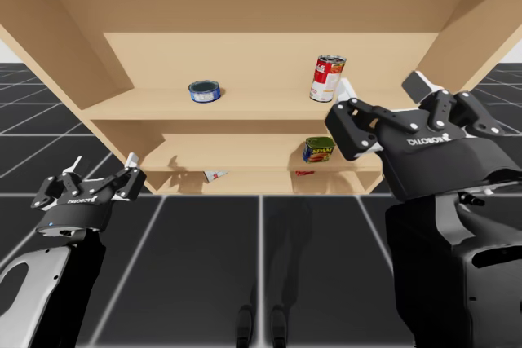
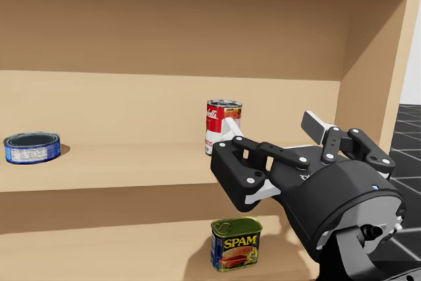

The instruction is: Look through the shelves, find the red soup can, and take it.

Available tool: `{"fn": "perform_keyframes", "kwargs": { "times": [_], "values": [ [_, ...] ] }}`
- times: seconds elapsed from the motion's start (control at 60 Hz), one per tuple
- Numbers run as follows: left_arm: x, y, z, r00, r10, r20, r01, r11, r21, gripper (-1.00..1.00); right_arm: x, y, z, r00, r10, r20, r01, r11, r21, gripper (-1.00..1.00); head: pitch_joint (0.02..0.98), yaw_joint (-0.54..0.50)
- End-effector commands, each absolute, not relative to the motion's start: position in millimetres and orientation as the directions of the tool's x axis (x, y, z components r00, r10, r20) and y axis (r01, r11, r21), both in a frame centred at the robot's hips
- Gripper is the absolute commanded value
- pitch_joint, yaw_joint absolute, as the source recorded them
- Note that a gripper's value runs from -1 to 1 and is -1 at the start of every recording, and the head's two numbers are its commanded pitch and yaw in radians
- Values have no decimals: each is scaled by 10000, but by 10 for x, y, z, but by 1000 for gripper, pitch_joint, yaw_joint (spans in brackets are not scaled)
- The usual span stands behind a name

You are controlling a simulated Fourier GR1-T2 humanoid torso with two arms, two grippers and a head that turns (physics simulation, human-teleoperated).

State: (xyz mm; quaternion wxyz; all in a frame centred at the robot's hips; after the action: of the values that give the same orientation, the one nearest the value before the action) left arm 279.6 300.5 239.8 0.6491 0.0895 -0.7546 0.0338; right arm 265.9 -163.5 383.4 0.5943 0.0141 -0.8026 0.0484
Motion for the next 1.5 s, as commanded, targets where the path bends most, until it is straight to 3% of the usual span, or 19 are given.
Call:
{"fn": "perform_keyframes", "kwargs": {
  "times": [0.017,0.25,0.35,0.583,0.683,1.083,1.2,1.4,1.417,1.433,1.45,1.483,1.5],
  "values": [
    [2799,3012,2398,-1410,-914,9858,-1800,9815,653,-1000,2870,-1536,3775,-942,433,9946,-1074,9928,-534,-1000,248,-210],
    [2802,3020,2397,-1401,-895,9861,-1840,9809,629,-1000,3117,-1471,3673,-266,266,9993,-1235,9919,-297,-1000,252,-211],
    [2802,3023,2398,-1411,-882,9861,-1841,9810,614,-1000,3270,-1469,3631,-540,457,9975,-757,9959,-497,-1000,255,-210],
    [2802,3030,2401,-1430,-841,9861,-1857,9810,567,-1000,3558,-1471,3652,-468,326,9984,-475,9983,-348,-1000,261,-207],
    [2801,3036,2403,-1434,-841,9861,-1885,9805,563,-1000,3698,-1472,3676,-747,452,9962,-292,9984,-475,-1000,264,-204],
    [2800,3048,2407,-1465,-849,9856,-1921,9798,559,-1000,3983,-1337,3701,-787,381,9962,-328,9986,-408,-1000,275,-200],
    [2800,3052,2408,-1457,-860,9856,-1914,9798,572,-1000,4050,-1339,3683,-945,754,9927,-94,9970,-766,-1000,280,-199],
    [2802,3048,2406,-1449,-896,9854,-1936,9792,606,-1000,4119,-1413,3597,-698,982,9927,-176,9949,-997,-1000,284,-194],
    [2803,3048,2405,-1448,-897,9854,-1934,9792,607,-1000,4126,-1420,3584,-762,997,9921,15,9950,-999,-373,284,-195],
    [2804,3048,2405,-1447,-899,9854,-1935,9792,609,-1000,4126,-1424,3574,-764,931,9927,39,9957,-931,-35,284,-195],
    [2804,3048,2405,-1446,-899,9854,-1935,9792,609,-1000,4126,-1423,3572,-778,960,9923,30,9954,-960,763,284,-196],
    [2804,3046,2405,-1447,-901,9854,-1938,9791,611,-1000,4129,-1438,3563,-801,964,9921,32,9953,-964,1000,283,-198],
    [2804,3046,2405,-1448,-901,9853,-1938,9791,610,-1000,4128,-1441,3561,-813,957,9921,41,9954,-957,1000,283,-198]
  ]
}}
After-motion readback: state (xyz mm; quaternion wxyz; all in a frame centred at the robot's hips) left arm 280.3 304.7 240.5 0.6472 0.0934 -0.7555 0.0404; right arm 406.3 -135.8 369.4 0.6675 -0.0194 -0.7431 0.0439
